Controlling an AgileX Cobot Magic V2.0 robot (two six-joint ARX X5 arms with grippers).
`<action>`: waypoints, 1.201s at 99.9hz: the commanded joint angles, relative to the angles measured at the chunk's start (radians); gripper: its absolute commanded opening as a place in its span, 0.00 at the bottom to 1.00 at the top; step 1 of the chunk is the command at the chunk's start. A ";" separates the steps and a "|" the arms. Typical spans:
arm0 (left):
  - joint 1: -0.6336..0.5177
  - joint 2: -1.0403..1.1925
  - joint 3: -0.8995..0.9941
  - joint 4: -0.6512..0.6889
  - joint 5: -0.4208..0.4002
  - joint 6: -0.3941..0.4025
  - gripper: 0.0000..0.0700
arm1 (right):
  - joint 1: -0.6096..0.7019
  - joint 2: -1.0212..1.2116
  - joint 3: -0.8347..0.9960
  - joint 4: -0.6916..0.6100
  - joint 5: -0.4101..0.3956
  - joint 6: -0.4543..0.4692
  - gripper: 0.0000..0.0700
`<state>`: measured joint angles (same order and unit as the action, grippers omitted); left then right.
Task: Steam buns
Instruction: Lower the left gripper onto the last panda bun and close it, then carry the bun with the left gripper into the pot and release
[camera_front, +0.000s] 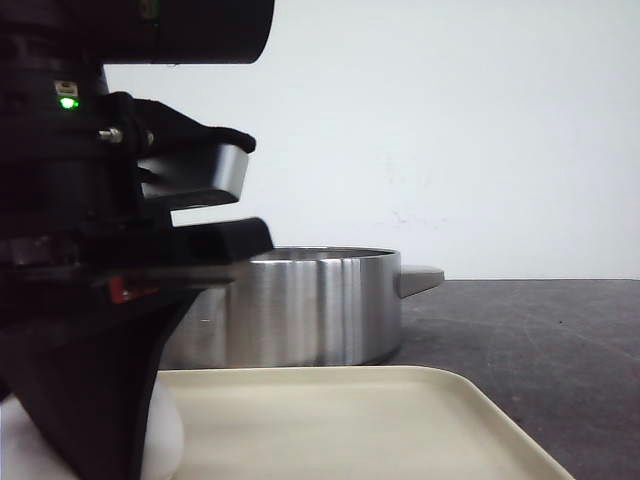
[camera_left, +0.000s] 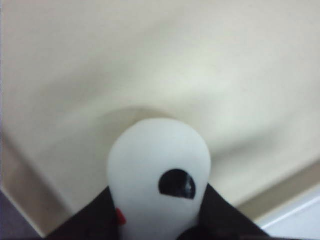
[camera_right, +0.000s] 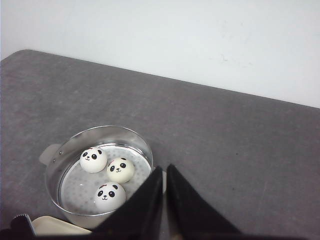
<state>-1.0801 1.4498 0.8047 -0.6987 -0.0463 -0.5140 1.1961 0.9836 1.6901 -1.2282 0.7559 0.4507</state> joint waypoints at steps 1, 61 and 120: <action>-0.013 0.003 0.013 0.001 0.021 0.035 0.00 | 0.013 0.009 0.018 0.004 0.008 0.014 0.01; 0.158 -0.168 0.576 -0.158 -0.061 0.348 0.00 | 0.013 0.009 0.017 -0.007 0.039 0.014 0.01; 0.487 0.235 0.594 -0.091 0.040 0.452 0.00 | 0.013 0.010 0.017 -0.045 0.063 0.056 0.01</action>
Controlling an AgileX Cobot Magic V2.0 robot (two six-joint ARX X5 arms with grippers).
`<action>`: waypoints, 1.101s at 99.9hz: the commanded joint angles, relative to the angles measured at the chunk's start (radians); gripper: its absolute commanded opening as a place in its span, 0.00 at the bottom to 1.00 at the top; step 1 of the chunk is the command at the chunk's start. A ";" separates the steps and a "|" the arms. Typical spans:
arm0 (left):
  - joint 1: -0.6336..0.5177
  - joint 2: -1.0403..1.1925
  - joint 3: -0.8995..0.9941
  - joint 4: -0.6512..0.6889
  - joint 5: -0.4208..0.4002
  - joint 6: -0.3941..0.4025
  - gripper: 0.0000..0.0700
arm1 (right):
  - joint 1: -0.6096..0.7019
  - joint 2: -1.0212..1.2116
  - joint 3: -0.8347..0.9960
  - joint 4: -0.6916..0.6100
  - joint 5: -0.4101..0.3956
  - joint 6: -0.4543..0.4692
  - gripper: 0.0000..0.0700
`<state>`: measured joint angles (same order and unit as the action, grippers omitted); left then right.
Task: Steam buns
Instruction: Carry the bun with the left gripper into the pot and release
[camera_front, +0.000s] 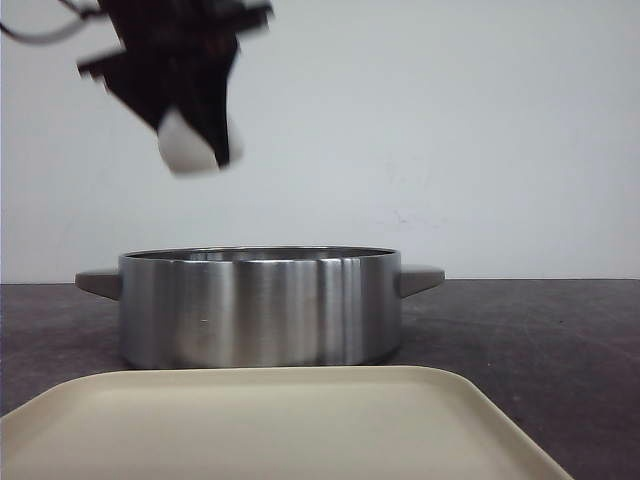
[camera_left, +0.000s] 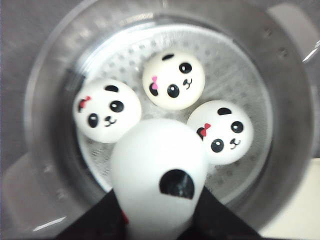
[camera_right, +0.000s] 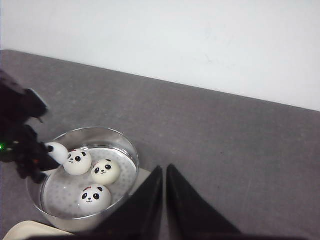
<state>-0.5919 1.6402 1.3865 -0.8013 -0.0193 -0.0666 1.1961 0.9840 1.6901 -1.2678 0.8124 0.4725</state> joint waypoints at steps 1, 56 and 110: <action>-0.001 0.051 0.013 0.013 0.015 0.005 0.00 | 0.013 0.009 0.017 -0.008 0.007 0.037 0.01; 0.004 0.189 0.013 0.010 0.049 -0.094 0.68 | 0.013 0.009 0.017 -0.076 0.030 0.111 0.01; 0.005 0.085 0.013 0.012 0.017 -0.147 0.86 | 0.013 0.028 0.014 -0.111 0.033 0.119 0.01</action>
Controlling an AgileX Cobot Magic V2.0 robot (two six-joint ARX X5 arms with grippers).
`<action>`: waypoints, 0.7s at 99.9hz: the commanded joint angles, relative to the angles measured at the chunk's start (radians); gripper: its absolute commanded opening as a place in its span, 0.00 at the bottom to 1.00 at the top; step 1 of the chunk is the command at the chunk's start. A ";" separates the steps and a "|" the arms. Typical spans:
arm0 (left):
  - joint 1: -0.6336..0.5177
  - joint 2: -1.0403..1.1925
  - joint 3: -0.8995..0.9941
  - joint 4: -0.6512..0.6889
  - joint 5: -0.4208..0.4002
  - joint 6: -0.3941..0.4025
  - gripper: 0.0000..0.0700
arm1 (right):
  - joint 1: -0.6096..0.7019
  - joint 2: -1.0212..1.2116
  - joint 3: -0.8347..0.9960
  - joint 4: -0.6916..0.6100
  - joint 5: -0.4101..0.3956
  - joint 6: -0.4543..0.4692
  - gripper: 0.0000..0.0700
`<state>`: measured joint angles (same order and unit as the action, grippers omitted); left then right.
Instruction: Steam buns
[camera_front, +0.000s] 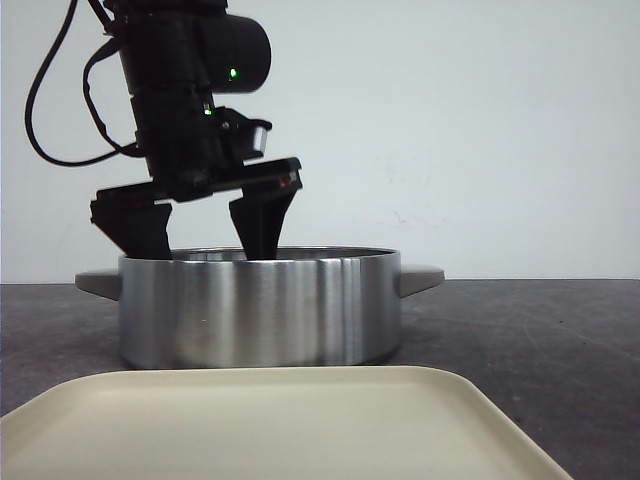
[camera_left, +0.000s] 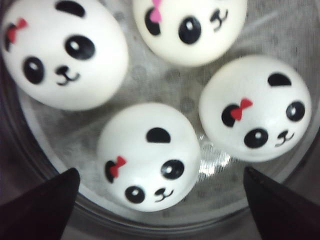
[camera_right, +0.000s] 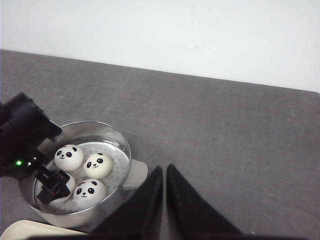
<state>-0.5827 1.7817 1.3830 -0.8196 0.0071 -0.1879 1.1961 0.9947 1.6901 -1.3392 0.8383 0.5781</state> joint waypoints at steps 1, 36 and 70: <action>-0.004 -0.067 0.017 0.035 -0.011 -0.029 0.83 | 0.014 0.018 0.014 -0.040 0.008 0.013 0.01; -0.009 -0.527 0.016 0.099 -0.109 -0.061 0.22 | 0.114 0.009 -0.142 0.062 0.006 0.013 0.01; -0.008 -0.871 0.016 -0.056 -0.123 -0.015 0.00 | 0.185 0.003 -0.379 0.492 -0.043 -0.087 0.02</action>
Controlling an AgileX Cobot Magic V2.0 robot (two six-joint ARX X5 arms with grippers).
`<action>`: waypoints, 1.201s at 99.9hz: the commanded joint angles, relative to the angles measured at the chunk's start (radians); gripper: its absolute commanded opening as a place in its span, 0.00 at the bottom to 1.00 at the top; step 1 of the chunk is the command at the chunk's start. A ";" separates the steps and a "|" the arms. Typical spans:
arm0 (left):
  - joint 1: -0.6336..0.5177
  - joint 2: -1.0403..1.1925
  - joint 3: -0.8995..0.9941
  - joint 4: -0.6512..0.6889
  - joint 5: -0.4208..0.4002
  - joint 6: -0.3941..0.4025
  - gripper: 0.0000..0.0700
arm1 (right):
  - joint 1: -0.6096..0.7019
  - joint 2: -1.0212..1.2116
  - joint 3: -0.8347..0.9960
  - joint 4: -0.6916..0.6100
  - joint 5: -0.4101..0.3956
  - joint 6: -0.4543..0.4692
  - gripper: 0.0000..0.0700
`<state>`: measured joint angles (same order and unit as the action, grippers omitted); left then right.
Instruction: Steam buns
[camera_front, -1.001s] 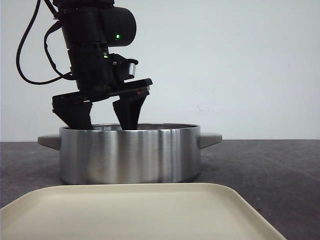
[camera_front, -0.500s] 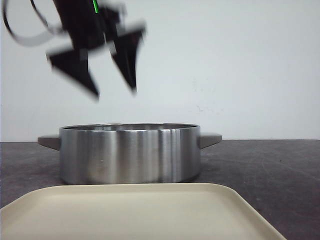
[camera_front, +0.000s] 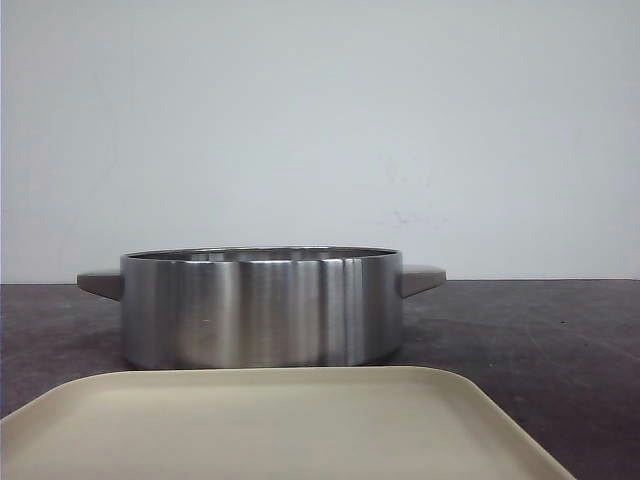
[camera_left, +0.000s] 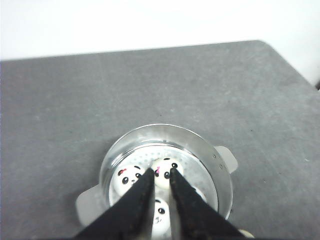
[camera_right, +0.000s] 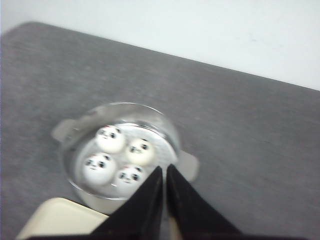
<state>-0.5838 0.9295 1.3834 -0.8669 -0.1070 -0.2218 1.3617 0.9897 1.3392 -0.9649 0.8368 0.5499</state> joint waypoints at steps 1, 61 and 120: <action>-0.007 -0.026 0.016 -0.010 -0.010 0.019 0.00 | 0.020 0.008 -0.036 0.137 -0.052 -0.066 0.02; -0.007 -0.409 -0.097 -0.246 -0.192 -0.037 0.00 | -0.001 0.044 -0.261 0.860 -0.332 -0.408 0.02; -0.007 -0.417 -0.097 -0.344 -0.191 -0.034 0.00 | -0.001 0.042 -0.260 0.861 -0.339 -0.408 0.02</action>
<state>-0.5846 0.5072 1.2690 -1.2171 -0.2928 -0.2543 1.3464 1.0245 1.0718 -0.1146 0.4973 0.1532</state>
